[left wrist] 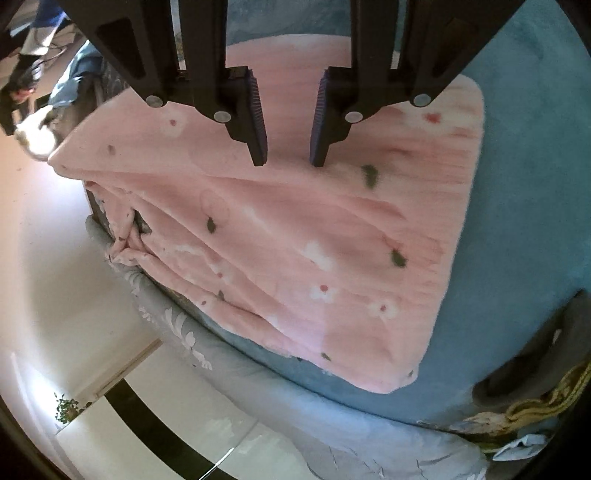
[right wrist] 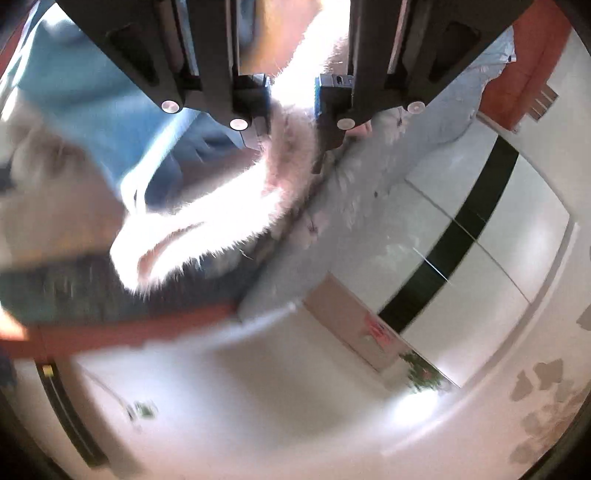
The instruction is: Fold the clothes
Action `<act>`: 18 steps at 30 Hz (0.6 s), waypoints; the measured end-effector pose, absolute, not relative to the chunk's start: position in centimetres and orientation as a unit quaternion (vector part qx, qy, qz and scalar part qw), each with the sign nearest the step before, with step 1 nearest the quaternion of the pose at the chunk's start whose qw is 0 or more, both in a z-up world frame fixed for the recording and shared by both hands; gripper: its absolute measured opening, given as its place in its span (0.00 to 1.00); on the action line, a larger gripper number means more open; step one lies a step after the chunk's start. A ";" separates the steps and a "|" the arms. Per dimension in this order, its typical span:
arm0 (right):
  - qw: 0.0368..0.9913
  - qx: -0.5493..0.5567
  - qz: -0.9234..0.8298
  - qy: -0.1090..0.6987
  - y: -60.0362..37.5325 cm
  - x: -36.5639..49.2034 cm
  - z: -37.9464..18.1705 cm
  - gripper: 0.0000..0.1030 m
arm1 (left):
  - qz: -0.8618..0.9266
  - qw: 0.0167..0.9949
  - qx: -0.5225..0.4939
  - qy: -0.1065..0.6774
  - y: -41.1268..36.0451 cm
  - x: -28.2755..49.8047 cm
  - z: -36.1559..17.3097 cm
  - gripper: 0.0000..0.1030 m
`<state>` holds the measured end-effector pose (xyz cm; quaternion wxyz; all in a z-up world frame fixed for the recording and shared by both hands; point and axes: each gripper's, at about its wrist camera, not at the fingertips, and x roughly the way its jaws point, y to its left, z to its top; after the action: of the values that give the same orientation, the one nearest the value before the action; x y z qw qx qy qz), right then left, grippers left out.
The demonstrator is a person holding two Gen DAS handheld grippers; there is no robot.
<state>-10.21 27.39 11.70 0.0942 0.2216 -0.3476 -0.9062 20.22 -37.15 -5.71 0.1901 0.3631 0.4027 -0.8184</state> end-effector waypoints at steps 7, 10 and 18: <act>0.009 0.132 -0.934 -0.331 35.3 -11.5 22.8 0.15 | -0.814 0.203 0.365 0.403 -37.1 20.0 -5.3 0.27; -0.038 0.105 -0.946 -0.304 37.2 -12.0 26.4 0.15 | -0.818 0.208 0.363 0.396 -37.0 20.0 -4.8 0.28; -0.074 0.188 -0.948 -0.246 37.8 -14.4 20.8 0.16 | -0.816 0.219 0.361 0.396 -37.2 20.9 -4.8 0.32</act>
<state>-14.44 37.85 20.76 -0.0742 0.1883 -0.2460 -0.9479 20.90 -37.15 -4.76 0.2185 0.3608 0.3963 -0.8155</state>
